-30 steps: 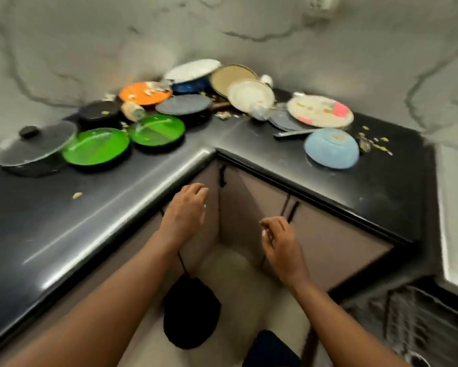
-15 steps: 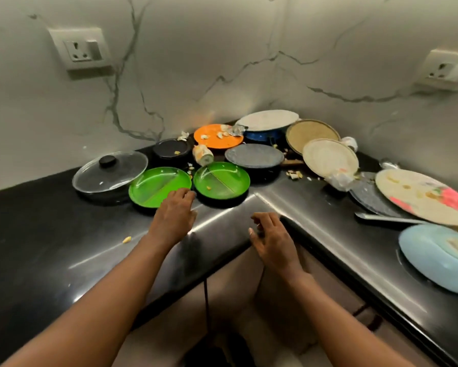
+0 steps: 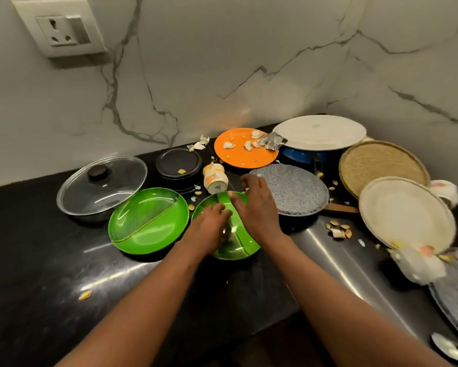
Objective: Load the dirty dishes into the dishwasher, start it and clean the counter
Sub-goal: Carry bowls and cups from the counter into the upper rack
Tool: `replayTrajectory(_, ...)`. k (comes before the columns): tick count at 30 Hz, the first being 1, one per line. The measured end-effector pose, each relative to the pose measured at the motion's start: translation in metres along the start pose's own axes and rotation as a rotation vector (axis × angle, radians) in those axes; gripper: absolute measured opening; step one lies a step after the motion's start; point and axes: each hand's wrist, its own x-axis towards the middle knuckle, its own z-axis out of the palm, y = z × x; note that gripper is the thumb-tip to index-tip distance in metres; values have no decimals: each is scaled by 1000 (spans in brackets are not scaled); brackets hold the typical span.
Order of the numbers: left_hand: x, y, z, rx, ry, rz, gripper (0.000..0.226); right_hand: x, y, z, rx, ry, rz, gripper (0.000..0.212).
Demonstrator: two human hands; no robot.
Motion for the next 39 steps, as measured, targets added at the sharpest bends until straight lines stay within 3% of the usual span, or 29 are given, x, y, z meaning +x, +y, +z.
replayTrajectory(3,9,-3,1,35,-96,-55,55,35,6,24,-47,-100,62,56)
replayTrajectory(9,25,4,-2,6,-227,-184,87,72,-6,69,-250,-191,106,88)
replayTrajectory(14,25,2,-4,-4,-246,-239,92,88,-12,87,-170,-281,178,85)
replayTrajectory(19,25,3,-8,41,-240,-206,91,92,-10,82,58,-124,217,63)
replayTrajectory(28,21,6,-4,149,-244,-123,74,38,-25,18,399,142,141,56)
replayTrajectory(34,-14,-6,9,81,99,204,39,-57,-24,-27,322,379,86,55)
replayTrajectory(39,-70,38,14,62,223,391,28,-173,-37,-47,258,458,149,57)
